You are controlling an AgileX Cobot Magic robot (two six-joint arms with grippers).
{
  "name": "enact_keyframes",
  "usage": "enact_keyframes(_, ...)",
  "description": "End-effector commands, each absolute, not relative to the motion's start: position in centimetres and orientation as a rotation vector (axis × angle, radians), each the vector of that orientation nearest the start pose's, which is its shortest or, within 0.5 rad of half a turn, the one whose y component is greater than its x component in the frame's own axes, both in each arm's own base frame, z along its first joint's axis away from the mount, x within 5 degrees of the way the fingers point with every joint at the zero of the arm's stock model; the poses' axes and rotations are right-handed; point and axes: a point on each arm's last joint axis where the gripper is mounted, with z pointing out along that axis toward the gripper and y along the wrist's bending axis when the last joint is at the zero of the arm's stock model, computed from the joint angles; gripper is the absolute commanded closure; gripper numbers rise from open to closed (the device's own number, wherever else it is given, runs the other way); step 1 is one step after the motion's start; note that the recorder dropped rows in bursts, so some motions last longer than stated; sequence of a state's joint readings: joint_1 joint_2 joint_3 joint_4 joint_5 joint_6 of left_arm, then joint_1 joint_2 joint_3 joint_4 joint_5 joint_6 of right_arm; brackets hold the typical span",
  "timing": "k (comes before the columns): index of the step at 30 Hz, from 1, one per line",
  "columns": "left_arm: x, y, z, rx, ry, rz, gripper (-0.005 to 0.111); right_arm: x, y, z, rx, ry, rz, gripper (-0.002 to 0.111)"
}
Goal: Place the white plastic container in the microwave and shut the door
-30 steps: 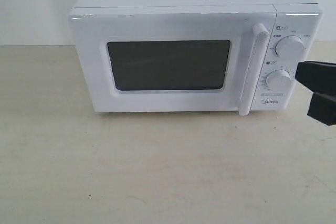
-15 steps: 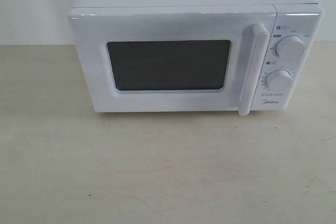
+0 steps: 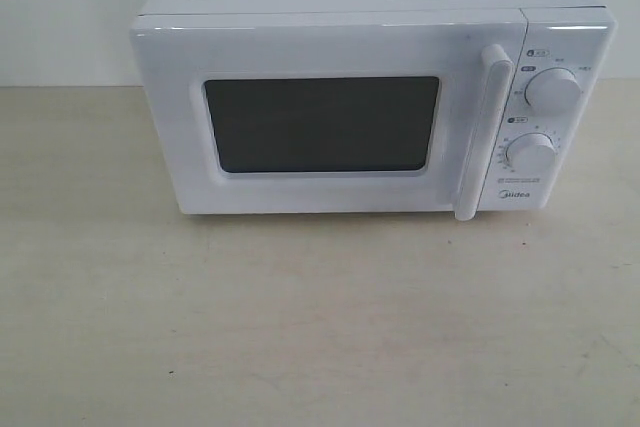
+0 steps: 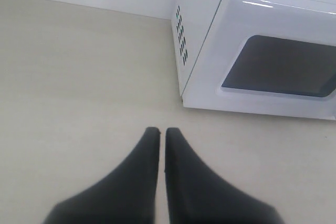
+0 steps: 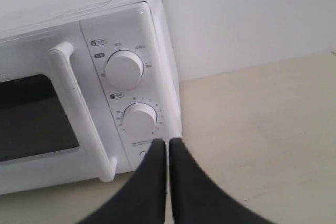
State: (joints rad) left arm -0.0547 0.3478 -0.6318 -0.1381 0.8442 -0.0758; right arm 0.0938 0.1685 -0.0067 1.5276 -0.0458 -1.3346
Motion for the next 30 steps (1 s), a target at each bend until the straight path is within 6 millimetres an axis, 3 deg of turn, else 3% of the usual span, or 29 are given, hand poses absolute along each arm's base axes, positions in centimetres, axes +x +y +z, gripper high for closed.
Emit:
enact_keyframes(1,5.3,-1.2,32.6,-0.060,2.035,-0.242,0.102,7.0,-0.3,20.4,0.165,1.629,0.133,0.108)
enact_keyframes(10,5.3,-1.2,32.6,-0.060,2.032,-0.242,0.102,6.2,-0.2,21.0,0.134,1.534,0.140,0.108)
enact_keyframes(17,5.3,-1.2,32.6,-0.060,2.032,-0.242,0.102,5.8,0.3,21.5,-0.014,1.475,0.093,0.108)
enact_keyframes(25,5.3,-1.2,32.6,-0.060,2.032,-0.242,0.102,5.8,0.5,21.2,-0.057,1.508,0.083,0.108)
enact_keyframes(30,5.3,-1.2,32.6,-0.060,2.032,-0.242,0.102,5.6,0.4,19.9,-0.055,1.638,0.073,0.108)
